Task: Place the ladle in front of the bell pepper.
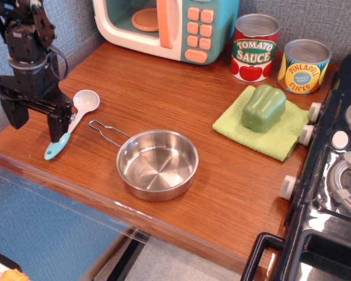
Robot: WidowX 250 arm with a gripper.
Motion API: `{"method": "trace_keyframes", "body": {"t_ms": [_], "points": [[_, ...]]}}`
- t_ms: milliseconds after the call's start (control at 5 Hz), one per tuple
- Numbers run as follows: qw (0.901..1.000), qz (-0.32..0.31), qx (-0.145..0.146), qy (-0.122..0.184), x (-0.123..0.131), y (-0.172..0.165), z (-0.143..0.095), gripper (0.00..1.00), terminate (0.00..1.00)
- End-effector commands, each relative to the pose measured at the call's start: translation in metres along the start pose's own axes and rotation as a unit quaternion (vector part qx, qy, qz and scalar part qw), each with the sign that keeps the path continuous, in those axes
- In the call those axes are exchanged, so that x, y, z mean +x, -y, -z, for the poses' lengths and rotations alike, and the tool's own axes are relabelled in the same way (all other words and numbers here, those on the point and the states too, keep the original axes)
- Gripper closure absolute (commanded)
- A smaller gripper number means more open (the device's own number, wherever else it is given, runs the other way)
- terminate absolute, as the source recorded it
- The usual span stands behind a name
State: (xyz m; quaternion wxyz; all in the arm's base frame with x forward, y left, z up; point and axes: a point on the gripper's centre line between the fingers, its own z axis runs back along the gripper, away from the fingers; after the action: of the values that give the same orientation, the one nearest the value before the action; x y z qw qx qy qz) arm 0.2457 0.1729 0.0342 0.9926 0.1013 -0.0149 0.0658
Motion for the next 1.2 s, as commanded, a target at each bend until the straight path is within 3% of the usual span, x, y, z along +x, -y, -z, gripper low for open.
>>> {"method": "trace_keyframes", "body": {"t_ms": [0, 400, 600, 1000], "points": [[0.9998, -0.018, -0.004, -0.01, -0.006, 0.004, 0.013, 0.0, 0.0], [0.9986, -0.034, -0.019, -0.037, -0.005, 0.008, 0.034, 0.0, 0.0], [0.9984, -0.035, -0.016, -0.041, -0.004, 0.011, 0.037, 1.0, 0.0], [0.9982, -0.044, -0.032, -0.025, -0.003, 0.008, 0.03, 1.0, 0.0]]}}
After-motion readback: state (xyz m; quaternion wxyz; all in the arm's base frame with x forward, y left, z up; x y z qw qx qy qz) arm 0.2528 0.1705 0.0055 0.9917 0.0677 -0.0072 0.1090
